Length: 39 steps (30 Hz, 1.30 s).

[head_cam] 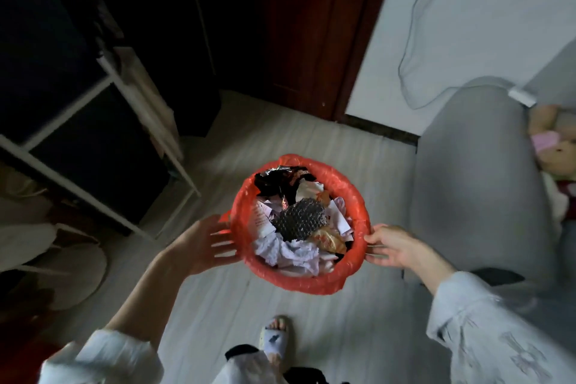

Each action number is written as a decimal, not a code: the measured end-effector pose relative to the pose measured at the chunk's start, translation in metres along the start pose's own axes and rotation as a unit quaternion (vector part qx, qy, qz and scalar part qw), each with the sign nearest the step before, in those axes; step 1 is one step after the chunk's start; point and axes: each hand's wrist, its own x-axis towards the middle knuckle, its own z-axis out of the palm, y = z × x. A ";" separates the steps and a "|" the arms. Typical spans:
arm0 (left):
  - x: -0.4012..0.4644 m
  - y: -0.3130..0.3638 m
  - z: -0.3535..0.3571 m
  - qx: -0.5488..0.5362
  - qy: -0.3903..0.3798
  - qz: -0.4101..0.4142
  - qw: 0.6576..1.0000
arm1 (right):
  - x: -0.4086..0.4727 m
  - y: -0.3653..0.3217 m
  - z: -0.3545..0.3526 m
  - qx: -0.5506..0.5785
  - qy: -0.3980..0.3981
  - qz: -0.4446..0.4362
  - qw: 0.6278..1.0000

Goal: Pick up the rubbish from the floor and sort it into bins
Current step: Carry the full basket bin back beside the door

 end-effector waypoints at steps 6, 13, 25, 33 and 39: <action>0.083 0.096 0.152 0.085 -0.018 -0.005 0.996 | 0.059 -0.090 -0.108 0.053 0.035 -0.027 0.998; 0.189 0.154 0.305 0.096 0.001 -0.020 0.995 | 0.155 -0.185 -0.227 0.077 0.030 -0.021 0.996; 0.344 0.263 0.478 0.094 0.033 -0.069 0.993 | 0.318 -0.364 -0.346 0.071 0.036 0.012 0.997; 0.536 0.342 0.539 0.154 0.030 -0.112 0.981 | 0.496 -0.442 -0.362 0.107 0.090 0.044 0.989; 0.698 0.358 0.568 0.204 0.058 -0.111 0.971 | 0.646 -0.461 -0.365 0.103 0.103 0.066 0.987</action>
